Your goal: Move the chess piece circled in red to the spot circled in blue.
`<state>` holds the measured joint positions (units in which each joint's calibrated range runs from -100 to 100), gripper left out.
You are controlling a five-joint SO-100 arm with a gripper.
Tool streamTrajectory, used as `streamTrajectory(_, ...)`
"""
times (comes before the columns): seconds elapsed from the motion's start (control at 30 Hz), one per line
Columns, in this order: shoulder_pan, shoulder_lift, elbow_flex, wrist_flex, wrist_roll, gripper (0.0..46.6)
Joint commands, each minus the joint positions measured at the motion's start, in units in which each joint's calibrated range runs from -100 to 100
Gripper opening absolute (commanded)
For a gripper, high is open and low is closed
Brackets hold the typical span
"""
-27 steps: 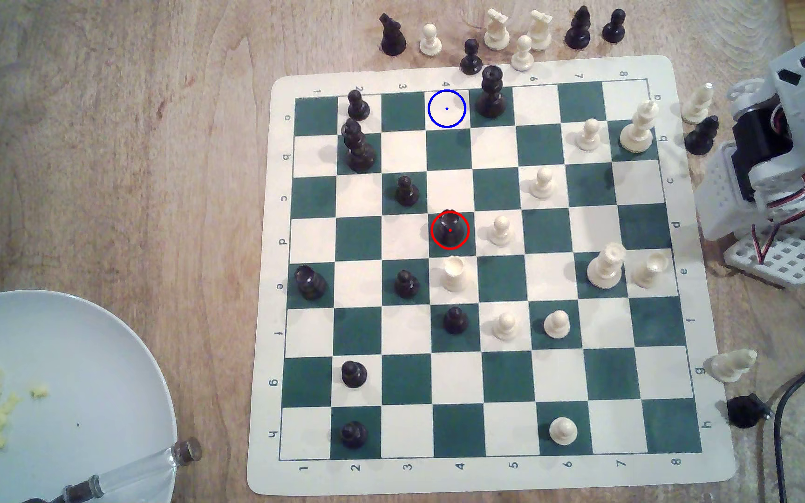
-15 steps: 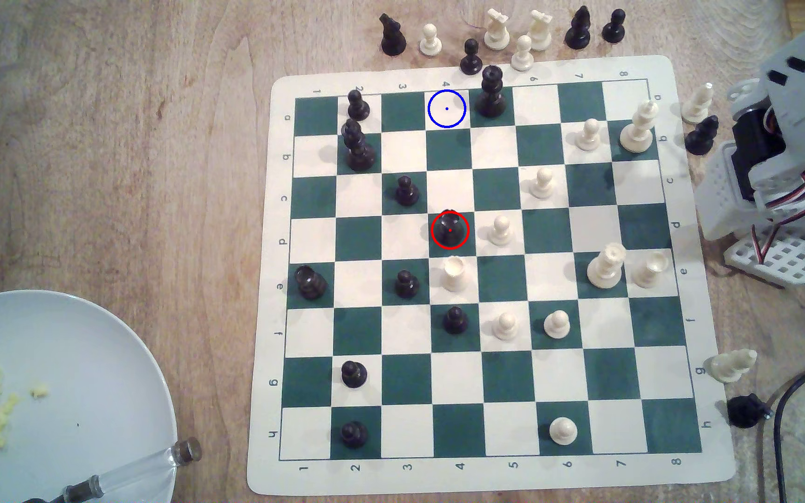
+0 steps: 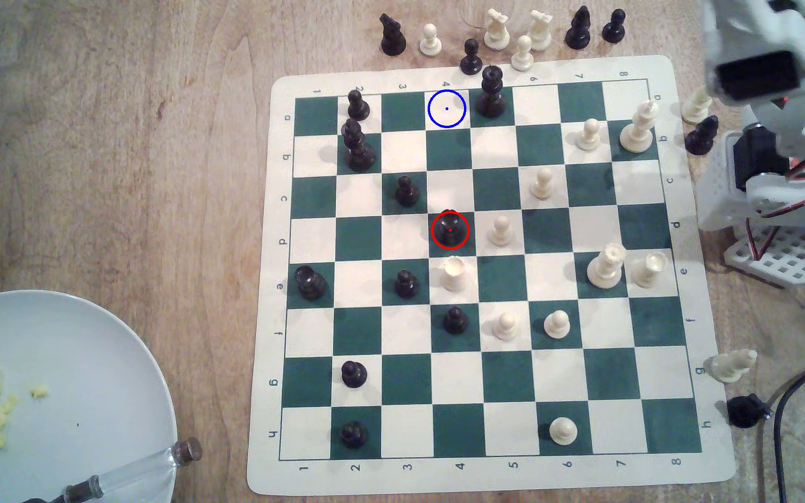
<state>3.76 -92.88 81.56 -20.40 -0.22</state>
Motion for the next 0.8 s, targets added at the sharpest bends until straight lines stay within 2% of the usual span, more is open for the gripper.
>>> streamTrajectory(0.0, 0.03, 6.21, -7.95, 7.21, -0.93, 8.8)
streamTrajectory(0.03, 0.03, 7.82, -8.76, 7.54, -0.93, 11.7)
streamTrajectory(0.07, 0.27, 9.77, -10.21, 9.34, -0.93, 11.4)
streamTrajectory(0.13, 0.66, 16.05, -15.83, 16.22, -0.93, 2.1)
streamTrajectory(0.2, 0.58, 19.02, -19.28, 20.32, -0.93, 1.2)
streamTrajectory(0.27, 0.5, 21.4, -26.35, 34.49, -0.93, 0.2)
streamTrajectory(0.37, -0.59, 24.54, -33.51, 44.64, -0.63, 0.2)
streamTrajectory(0.4, -1.14, 26.75, -36.41, 48.49, 3.08, 0.2)
streamTrajectory(0.47, -1.92, 29.3, -40.22, 54.31, 4.4, 0.2)
streamTrajectory(0.53, -3.1, 32.69, -46.3, 62.74, 4.4, 0.2)
streamTrajectory(0.57, -4.82, 36.51, -53.55, 71.75, 3.57, 0.2)
streamTrajectory(0.7, -7.32, 47.12, -70.5, 89.19, 0.44, 0.2)
streamTrajectory(0.77, -7.32, 49.58, -73.13, 92.47, 0.24, 0.3)
